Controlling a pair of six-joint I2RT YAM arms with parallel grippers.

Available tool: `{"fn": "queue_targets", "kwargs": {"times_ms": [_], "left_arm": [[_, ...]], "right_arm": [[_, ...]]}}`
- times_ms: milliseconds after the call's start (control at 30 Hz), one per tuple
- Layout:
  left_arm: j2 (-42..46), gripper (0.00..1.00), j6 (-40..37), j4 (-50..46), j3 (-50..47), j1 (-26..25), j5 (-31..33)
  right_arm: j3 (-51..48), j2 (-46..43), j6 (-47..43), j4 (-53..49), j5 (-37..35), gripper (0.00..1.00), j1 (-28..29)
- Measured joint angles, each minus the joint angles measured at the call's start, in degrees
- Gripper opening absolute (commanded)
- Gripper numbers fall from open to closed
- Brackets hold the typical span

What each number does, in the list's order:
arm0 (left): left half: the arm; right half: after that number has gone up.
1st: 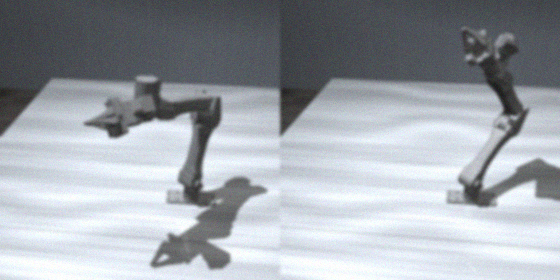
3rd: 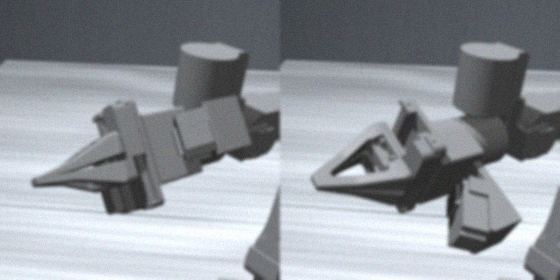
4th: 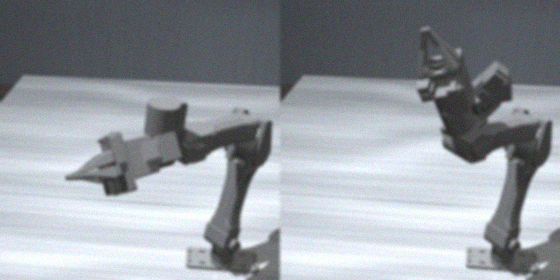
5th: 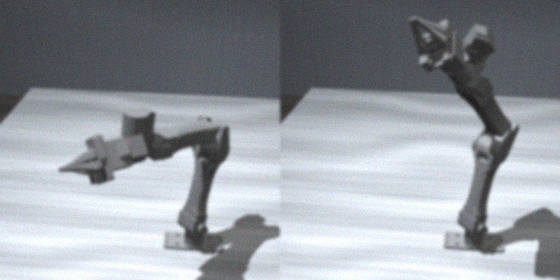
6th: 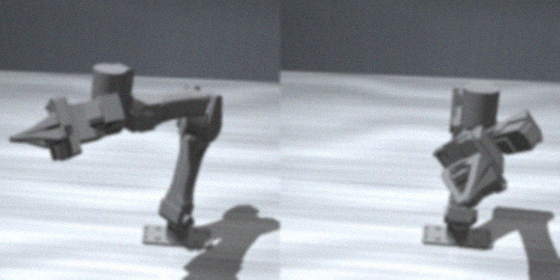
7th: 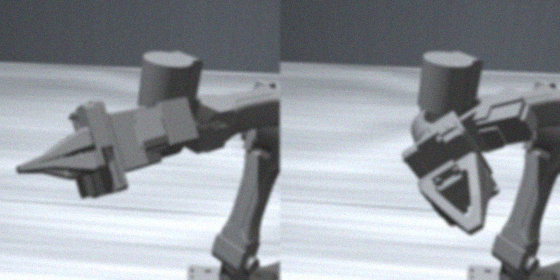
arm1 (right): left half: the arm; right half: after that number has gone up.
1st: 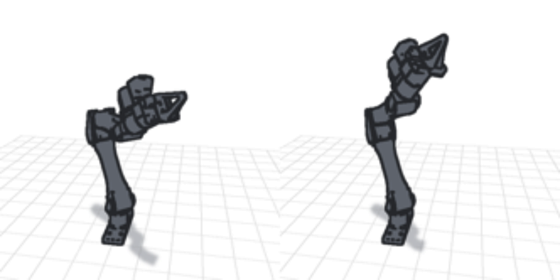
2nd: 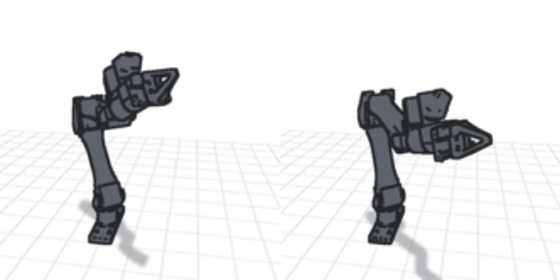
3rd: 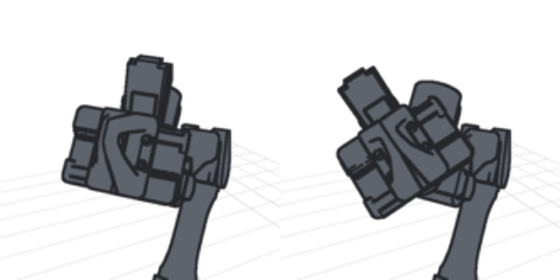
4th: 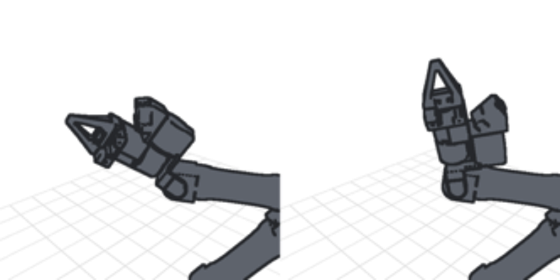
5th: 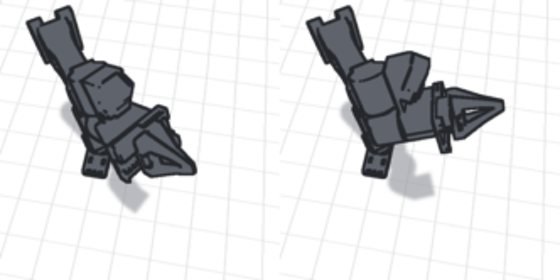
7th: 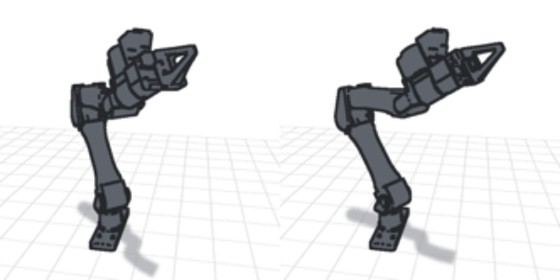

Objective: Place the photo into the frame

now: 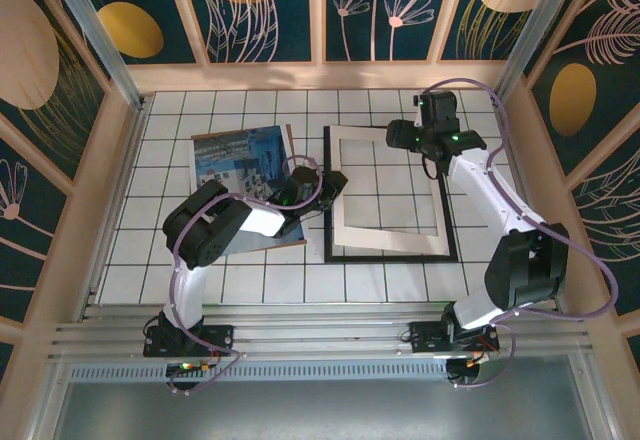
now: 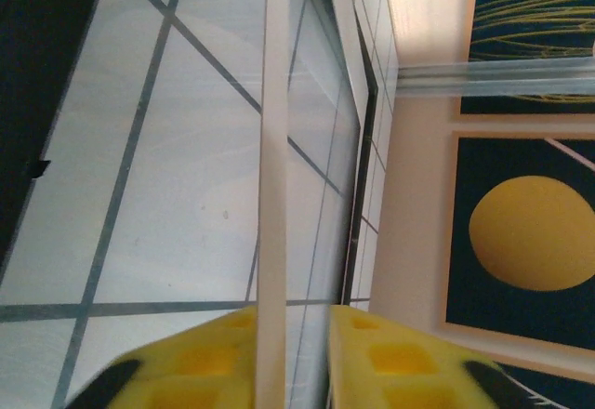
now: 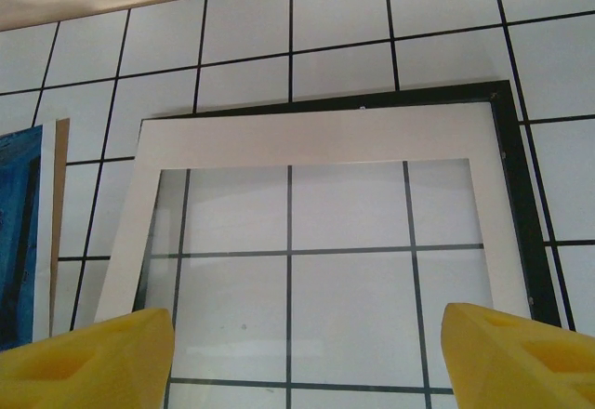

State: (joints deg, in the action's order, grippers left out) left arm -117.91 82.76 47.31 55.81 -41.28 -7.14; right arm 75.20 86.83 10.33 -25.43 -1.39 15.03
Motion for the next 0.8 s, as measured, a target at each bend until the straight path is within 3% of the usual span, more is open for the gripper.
{"fn": "queue_targets", "kwargs": {"times_ms": [333,800], "left_arm": [[0.0,0.64,-6.3,-5.9,1.7,0.0,0.5],[1.2,0.79,-19.0,-20.0,7.9,-1.1,0.4]], "right_arm": [[-0.6,0.5,0.0,0.2,0.0,0.76,0.5],[-1.5,0.5,0.0,1.7,0.0,0.76,0.5]]}}
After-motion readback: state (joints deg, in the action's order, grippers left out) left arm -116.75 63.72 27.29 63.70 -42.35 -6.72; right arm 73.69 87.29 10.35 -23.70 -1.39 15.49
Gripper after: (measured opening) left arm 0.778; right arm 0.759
